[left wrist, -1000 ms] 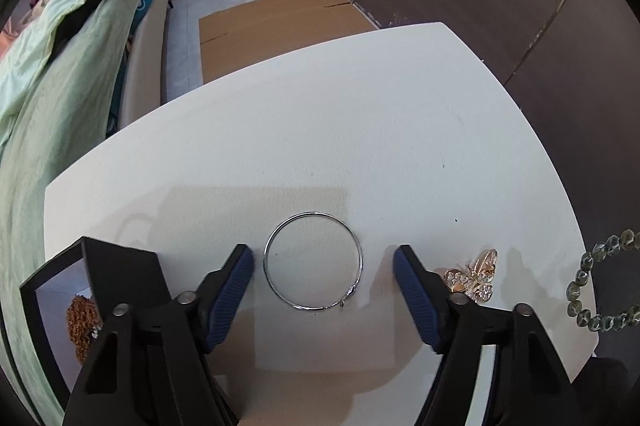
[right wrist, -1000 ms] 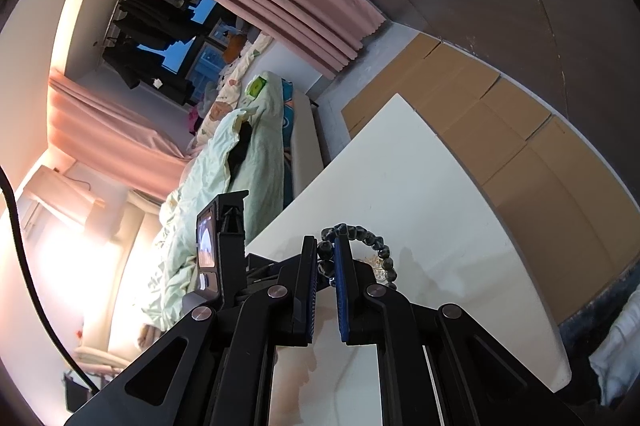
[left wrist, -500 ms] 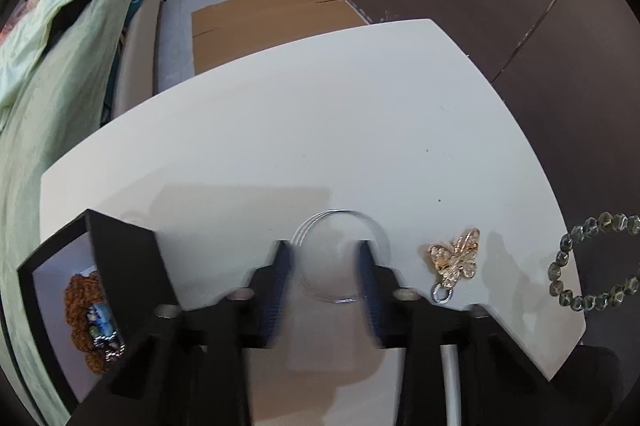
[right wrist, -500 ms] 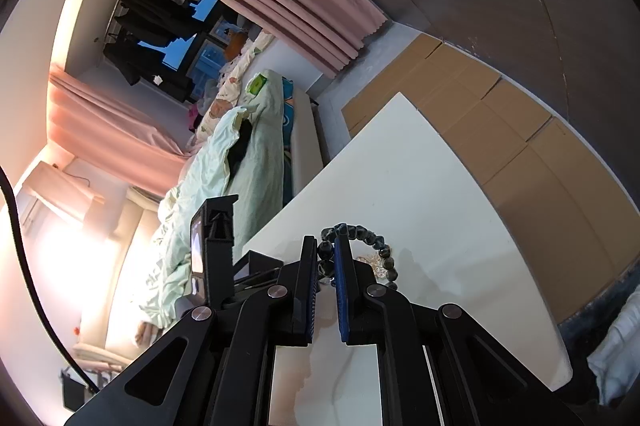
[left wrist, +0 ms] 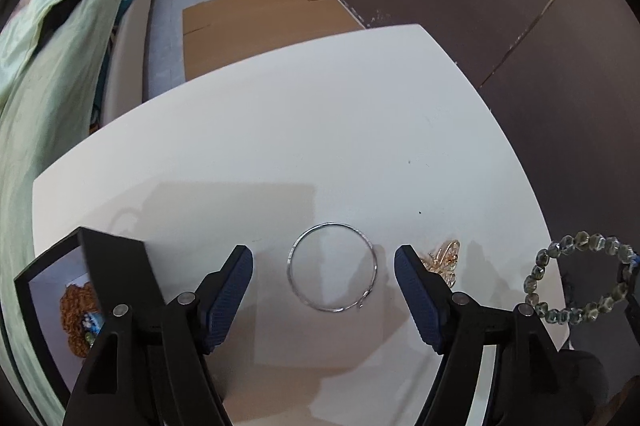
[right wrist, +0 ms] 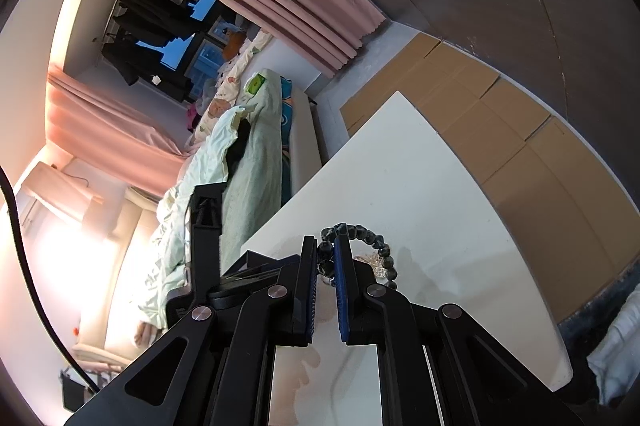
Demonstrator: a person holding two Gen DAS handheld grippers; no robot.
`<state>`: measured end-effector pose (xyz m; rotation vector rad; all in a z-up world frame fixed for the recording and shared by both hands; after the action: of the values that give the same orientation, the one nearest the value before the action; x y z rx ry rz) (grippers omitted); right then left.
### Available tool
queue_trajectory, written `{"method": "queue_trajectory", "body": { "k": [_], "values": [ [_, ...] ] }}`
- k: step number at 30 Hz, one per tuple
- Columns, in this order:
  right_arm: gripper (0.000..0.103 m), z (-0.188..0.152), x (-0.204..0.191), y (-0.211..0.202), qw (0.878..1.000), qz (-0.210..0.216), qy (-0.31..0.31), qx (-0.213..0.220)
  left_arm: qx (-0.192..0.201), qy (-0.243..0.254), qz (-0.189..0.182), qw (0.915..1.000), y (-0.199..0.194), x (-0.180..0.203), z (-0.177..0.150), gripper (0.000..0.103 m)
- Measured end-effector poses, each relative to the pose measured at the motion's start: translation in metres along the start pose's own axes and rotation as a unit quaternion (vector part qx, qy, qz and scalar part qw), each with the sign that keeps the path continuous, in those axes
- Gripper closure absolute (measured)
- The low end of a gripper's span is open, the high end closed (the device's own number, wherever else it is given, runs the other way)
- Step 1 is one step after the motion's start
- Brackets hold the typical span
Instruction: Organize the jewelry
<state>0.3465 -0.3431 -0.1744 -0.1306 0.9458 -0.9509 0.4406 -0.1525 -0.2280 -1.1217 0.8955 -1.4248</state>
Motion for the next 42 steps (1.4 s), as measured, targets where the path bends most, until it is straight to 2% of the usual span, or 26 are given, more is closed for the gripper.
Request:
{"method": "queue_trajectory", "body": {
  "k": [6, 9, 10, 13, 20, 28, 29, 30, 31, 32, 34, 37, 40, 42],
  "values": [
    [0.093, 0.0, 0.0, 0.0, 1.0, 0.0, 0.0, 0.0, 0.006, 0.021, 0.036, 0.9991, 0.008, 0.004, -0.006, 0.031],
    [0.093, 0.0, 0.0, 0.0, 1.0, 0.002, 0.0, 0.0, 0.009, 0.016, 0.037, 0.9991, 0.007, 0.003, -0.009, 0.033],
    [0.093, 0.0, 0.0, 0.0, 1.0, 0.002, 0.0, 0.0, 0.008, 0.017, 0.037, 0.9991, 0.006, 0.003, -0.01, 0.035],
    [0.093, 0.0, 0.0, 0.0, 1.0, 0.002, 0.0, 0.0, 0.005, 0.021, 0.035, 0.9992, 0.002, 0.005, -0.01, 0.052],
    [0.093, 0.0, -0.002, -0.002, 1.0, 0.007, 0.002, 0.0, -0.005, 0.012, 0.019, 0.9997, -0.002, 0.0, -0.01, 0.054],
    [0.093, 0.001, -0.018, 0.001, 1.0, 0.022, -0.007, 0.0, 0.023, -0.003, -0.007, 0.9997, -0.045, -0.012, 0.0, 0.054],
    [0.093, 0.001, -0.021, 0.002, 1.0, 0.023, -0.009, 0.0, 0.029, -0.004, -0.012, 0.9995, -0.054, -0.015, 0.001, 0.067],
    [0.093, 0.0, -0.025, 0.003, 1.0, 0.025, -0.012, 0.0, 0.03, -0.005, -0.014, 0.9994, -0.058, -0.016, 0.002, 0.091],
    [0.093, 0.0, -0.029, 0.004, 0.999, 0.029, -0.013, -0.001, 0.023, -0.012, -0.015, 0.9996, -0.061, -0.02, 0.002, 0.103],
    [0.093, 0.0, -0.032, 0.006, 0.999, 0.032, -0.014, -0.002, 0.023, -0.023, -0.027, 0.9991, -0.068, -0.025, 0.003, 0.103],
    [0.093, -0.001, -0.04, 0.009, 0.999, 0.04, -0.018, -0.003, 0.035, -0.021, -0.021, 0.999, -0.077, -0.032, 0.006, 0.103],
    [0.093, -0.004, -0.051, 0.015, 0.999, 0.043, -0.027, -0.004, 0.034, -0.03, -0.032, 0.9984, -0.083, -0.041, 0.004, 0.103],
    [0.093, -0.007, -0.054, 0.021, 0.999, 0.043, -0.023, -0.01, 0.041, -0.026, -0.041, 0.998, -0.087, -0.041, -0.001, 0.103],
    [0.093, -0.008, -0.056, 0.022, 0.999, 0.042, -0.024, -0.011, 0.032, -0.022, -0.05, 0.998, -0.084, -0.039, -0.006, 0.103]
  ]
}}
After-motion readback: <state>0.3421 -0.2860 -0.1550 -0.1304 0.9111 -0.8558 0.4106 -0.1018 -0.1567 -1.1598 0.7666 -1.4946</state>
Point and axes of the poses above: each gripper's, at about its wrist camera, not at the fingertips, and y roughly the way its jaws point, x to its right, z to its top, the point moved 7 cm from there along y, roughly the way its jaws point, and after that the axes turned 14 degrees about -y, right-handed, at the moved point
